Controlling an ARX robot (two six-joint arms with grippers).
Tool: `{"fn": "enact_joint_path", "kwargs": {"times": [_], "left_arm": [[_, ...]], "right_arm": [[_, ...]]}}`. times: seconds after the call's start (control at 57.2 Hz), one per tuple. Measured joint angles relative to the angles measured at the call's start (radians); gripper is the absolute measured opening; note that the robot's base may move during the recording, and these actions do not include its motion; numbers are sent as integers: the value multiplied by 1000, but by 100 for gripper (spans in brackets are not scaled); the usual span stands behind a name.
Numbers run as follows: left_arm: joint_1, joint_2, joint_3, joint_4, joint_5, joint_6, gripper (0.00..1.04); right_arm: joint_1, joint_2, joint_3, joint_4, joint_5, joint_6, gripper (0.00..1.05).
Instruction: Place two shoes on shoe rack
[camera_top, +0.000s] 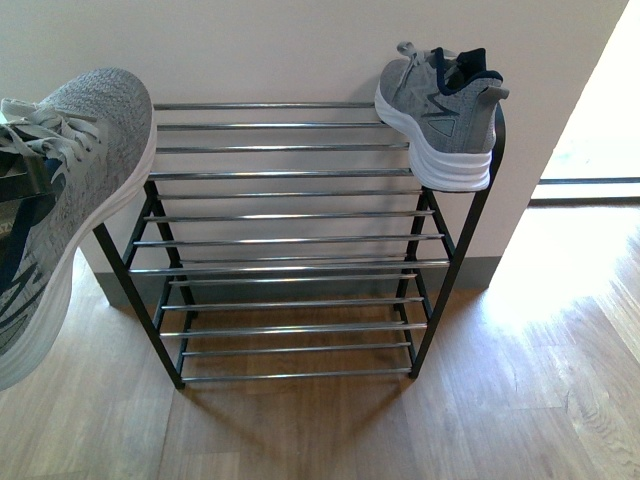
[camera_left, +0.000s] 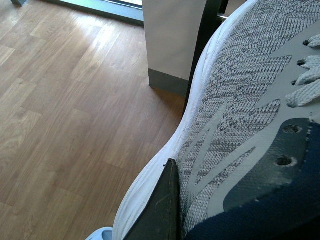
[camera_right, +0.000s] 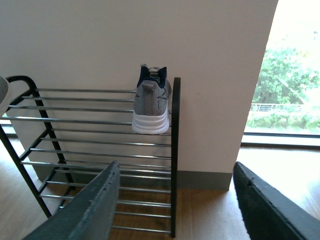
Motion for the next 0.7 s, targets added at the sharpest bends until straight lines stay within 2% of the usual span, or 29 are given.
{"fn": "enact_joint_path", "kwargs": {"times": [0.105, 0.175, 0.314, 0.454, 0.559, 0.699], "left_arm": [[0, 25, -42, 214, 70, 62, 1], [-6, 51, -3, 220, 113, 50, 1], [-49, 178, 212, 90, 195, -78, 1], [-100, 388, 561, -71, 270, -277, 1], [-117, 512, 759, -170, 287, -355, 1], [-145, 783, 1158, -401, 296, -471, 1]], "right_arm": [[0, 0, 0, 0, 0, 0, 90], [0, 0, 0, 0, -1, 0, 97], [0, 0, 0, 0, 0, 0, 96], [0, 0, 0, 0, 0, 0, 96], [0, 0, 0, 0, 0, 0, 96], [0, 0, 0, 0, 0, 0, 96]]}}
